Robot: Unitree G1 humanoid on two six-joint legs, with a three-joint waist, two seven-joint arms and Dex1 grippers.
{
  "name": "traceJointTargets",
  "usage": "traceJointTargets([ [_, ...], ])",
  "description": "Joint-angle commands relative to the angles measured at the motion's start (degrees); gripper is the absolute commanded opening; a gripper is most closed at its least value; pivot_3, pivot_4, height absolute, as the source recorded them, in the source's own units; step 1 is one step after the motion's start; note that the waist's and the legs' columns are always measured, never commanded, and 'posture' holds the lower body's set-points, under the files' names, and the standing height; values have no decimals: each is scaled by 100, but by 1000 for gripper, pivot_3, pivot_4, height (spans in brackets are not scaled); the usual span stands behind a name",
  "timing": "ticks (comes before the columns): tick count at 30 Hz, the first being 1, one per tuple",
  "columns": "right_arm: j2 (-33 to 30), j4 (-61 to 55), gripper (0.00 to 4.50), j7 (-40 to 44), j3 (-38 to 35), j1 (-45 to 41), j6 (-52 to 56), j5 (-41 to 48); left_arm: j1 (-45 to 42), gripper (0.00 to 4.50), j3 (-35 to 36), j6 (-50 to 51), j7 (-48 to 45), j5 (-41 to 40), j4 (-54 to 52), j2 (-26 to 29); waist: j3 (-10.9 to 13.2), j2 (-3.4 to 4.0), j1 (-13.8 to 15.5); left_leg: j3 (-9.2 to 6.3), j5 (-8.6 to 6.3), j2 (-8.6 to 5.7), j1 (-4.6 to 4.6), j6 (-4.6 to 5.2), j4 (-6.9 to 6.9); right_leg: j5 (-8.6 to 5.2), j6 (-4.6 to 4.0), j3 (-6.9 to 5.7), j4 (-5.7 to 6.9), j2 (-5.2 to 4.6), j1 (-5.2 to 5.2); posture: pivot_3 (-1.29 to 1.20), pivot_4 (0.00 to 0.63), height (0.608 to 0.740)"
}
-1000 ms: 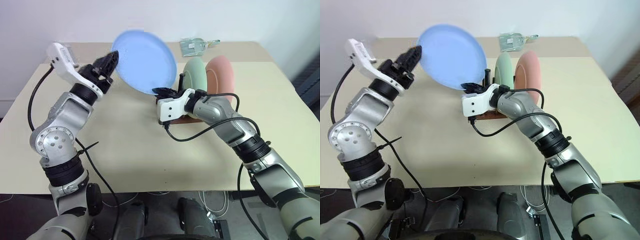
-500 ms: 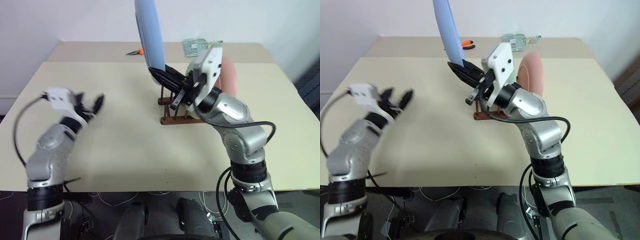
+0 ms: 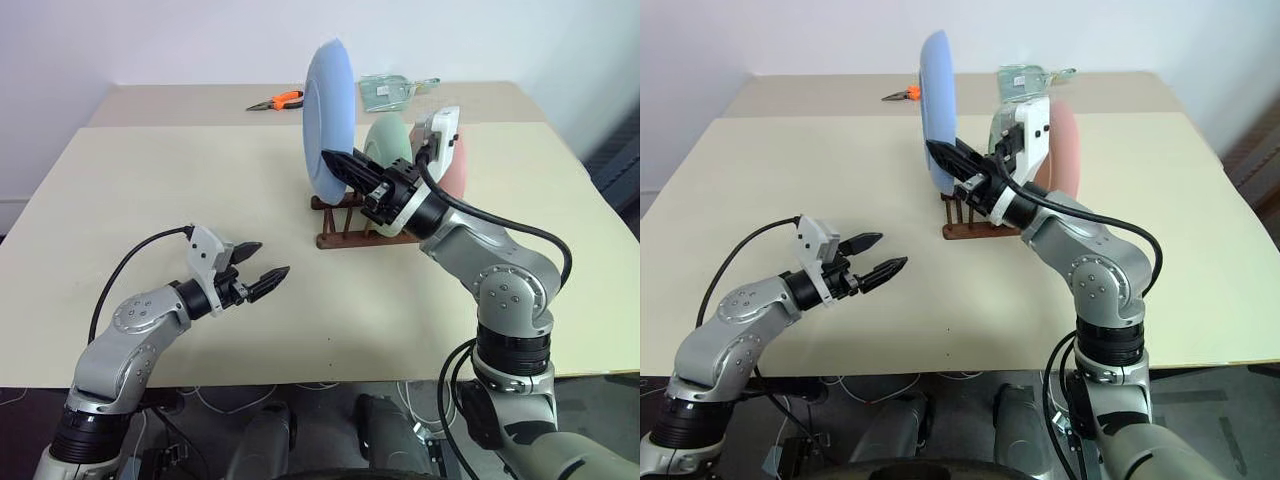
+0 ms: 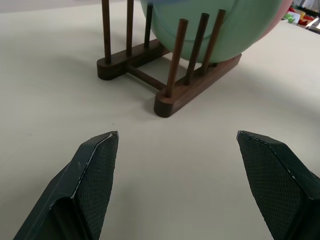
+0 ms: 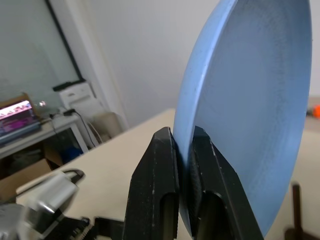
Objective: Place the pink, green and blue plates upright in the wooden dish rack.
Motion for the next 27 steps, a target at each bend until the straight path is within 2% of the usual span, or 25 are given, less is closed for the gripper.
traceJointTargets([
  [1, -30, 52, 0, -93, -17, -63, -131, -134, -56, 3878, 51, 4, -51, -71, -276, -44, 0, 0, -2, -1, 0, 0, 0, 0, 0, 0, 0, -1, 0, 0, 0, 0, 150, 740],
  [10, 56, 463, 0, -241, -59, -127, -190, -355, -34, 3878, -3, 42, -60, 17, -352, -109, 0, 0, 4, -1, 0, 0, 0, 0, -1, 0, 1, -1, 0, 0, -1, 0, 150, 740],
  [13, 30, 450, 1118, -219, -12, -164, -227, -415, -29, 3938, -16, 43, -46, 30, -365, -118, 0, 0, 2, -1, 0, 0, 0, 0, 1, 1, 1, -1, 0, 0, 0, 0, 150, 740],
  [15, -43, 309, 2122, -135, 97, -240, -400, -571, -33, 3938, -23, 57, -27, 31, -373, -133, 0, 0, -2, -1, 0, 0, 0, 0, 0, 0, 1, -1, 0, 0, 0, 0, 150, 740],
  [16, -274, 107, 2535, 37, 297, -311, -641, -882, -36, 3938, -29, 67, -23, 32, -371, -138, 1, 1, -3, -1, 0, 0, 0, 0, 0, 0, 1, -1, 0, 0, 0, 0, 150, 740],
  [20, -893, -270, 2535, 489, 645, -403, -1188, -1530, -67, 3938, -59, 104, -19, 46, -362, -150, 4, 7, -2, 2, 0, 0, -2, 0, 0, 0, 2, -2, -4, 0, 0, 0, 150, 740],
  [24, -1908, -465, 2535, 937, -169, -338, -1106, -1381, -195, 3938, -112, 132, -112, 51, -239, -152, 5, 2, 37, -3, 0, -1, -4, 1, 7, -2, 3, -5, -12, -2, 10, 0, 150, 740],
  [27, -2843, -686, 1680, 1403, -467, 327, -1049, -1549, -292, 3938, -260, 130, -311, 68, -182, -104, 3, -3, 74, -3, -3, -4, -4, 5, 10, -4, 1, -6, -27, -5, 23, 0, 150, 740],
])
